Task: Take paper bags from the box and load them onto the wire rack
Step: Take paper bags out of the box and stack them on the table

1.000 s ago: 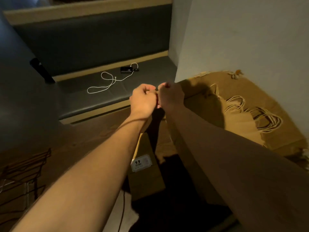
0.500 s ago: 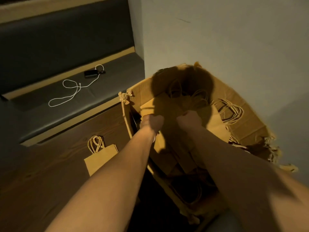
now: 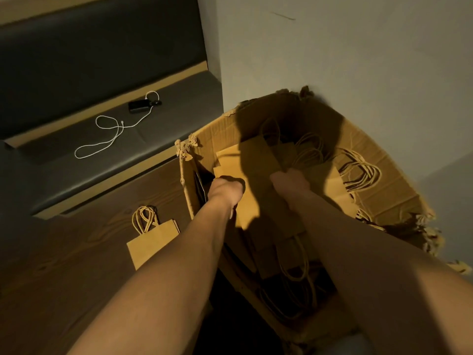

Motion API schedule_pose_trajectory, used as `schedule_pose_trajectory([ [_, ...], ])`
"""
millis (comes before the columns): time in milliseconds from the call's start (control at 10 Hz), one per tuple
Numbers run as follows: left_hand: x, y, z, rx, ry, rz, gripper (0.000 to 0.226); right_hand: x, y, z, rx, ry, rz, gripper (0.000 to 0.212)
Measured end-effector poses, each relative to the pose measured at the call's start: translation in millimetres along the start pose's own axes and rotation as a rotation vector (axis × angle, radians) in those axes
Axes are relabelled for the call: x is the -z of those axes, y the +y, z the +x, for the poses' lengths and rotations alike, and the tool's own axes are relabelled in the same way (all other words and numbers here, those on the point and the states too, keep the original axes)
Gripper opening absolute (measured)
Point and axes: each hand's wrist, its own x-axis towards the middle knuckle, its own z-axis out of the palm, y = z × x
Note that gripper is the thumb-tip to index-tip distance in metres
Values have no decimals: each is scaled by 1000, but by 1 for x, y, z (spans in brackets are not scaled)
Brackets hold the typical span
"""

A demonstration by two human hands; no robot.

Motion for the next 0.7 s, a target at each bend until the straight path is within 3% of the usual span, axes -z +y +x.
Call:
schedule_pose_trajectory([
  [100, 6, 4, -5, -12, -71, -80, 23, 2, -2, 7, 36, -8, 134, 42],
  [200, 12, 6, -10, 2, -134, -162, 8, 8, -6, -9, 62, -5, 202, 46],
  [300, 17, 18, -25, -14, -244, -392, 13, 20, -13, -23, 95, 64, 290, 38],
  [400, 25, 33, -37, -169, -296, -359, 20, 38, -29, -40, 141, 129, 393, 10],
  [500, 38, 47, -57, -273, -357, -342, 37, 50, -52, -62, 210, 201, 452, 12],
  [700, 76, 56, -87, -385, -458, -496, 39, 44, -87, -101, 395, 206, 345, 23],
])
